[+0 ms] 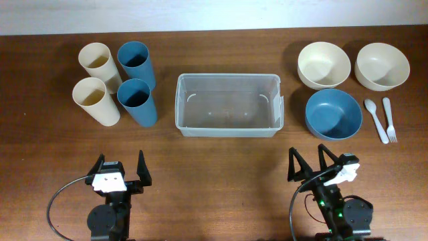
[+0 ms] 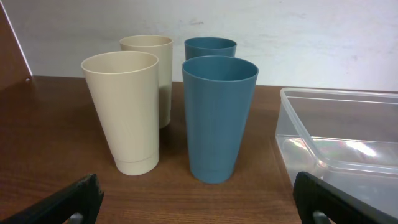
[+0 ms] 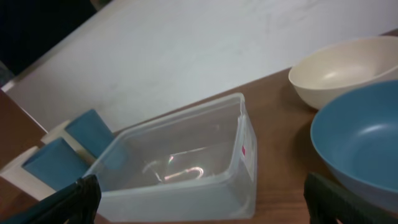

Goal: Pack container
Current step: 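Move the right gripper to the rim of the blue bowl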

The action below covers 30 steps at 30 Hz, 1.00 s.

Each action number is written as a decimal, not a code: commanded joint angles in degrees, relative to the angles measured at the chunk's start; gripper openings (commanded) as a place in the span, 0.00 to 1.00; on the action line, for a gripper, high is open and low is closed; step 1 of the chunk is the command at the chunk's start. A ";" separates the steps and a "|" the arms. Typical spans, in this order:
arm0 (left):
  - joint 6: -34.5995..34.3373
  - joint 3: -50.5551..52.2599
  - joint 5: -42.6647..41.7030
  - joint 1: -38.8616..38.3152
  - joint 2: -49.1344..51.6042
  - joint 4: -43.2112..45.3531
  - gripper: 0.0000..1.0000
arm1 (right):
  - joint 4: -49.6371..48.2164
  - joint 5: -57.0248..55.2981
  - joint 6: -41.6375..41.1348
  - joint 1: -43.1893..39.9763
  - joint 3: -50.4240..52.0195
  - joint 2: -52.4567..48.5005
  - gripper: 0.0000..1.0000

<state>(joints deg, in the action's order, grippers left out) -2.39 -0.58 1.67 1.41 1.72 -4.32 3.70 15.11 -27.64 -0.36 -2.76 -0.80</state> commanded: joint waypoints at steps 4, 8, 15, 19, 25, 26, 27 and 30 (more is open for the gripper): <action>0.52 0.07 -1.05 -0.13 0.20 -0.46 1.00 | 16.57 -7.26 -1.62 -0.42 -16.50 -2.67 0.99; 0.52 0.07 -1.07 -0.13 0.20 -0.46 1.00 | 29.77 -10.91 -1.53 -0.42 -27.06 -9.73 0.99; 0.52 0.07 -1.07 -0.13 0.22 -0.46 1.00 | 47.69 -10.91 -1.14 -0.42 -47.08 -29.59 0.99; 0.52 0.07 -1.07 -0.13 0.22 -0.46 1.00 | 52.37 -9.35 -1.16 -0.42 -55.10 -41.00 0.99; 0.52 0.07 -1.05 -0.13 0.22 -0.46 1.00 | 53.05 -4.48 -1.18 -0.42 -57.05 -51.98 0.99; 0.52 0.07 -1.07 -0.13 0.20 -0.46 1.00 | 53.05 -5.60 -1.29 -0.44 -57.05 -53.75 0.99; 0.52 0.07 -1.07 -0.13 0.22 -0.46 1.00 | 53.13 -6.67 -2.54 -0.50 -57.05 -55.47 0.99; 0.52 0.07 -1.05 -0.13 0.22 -0.46 1.00 | 53.35 -8.90 -11.85 -1.57 -57.05 -60.41 0.99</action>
<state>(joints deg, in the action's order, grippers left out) -2.37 -0.58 1.45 1.41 1.78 -4.34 56.86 8.60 -31.83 -0.56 -58.85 -58.15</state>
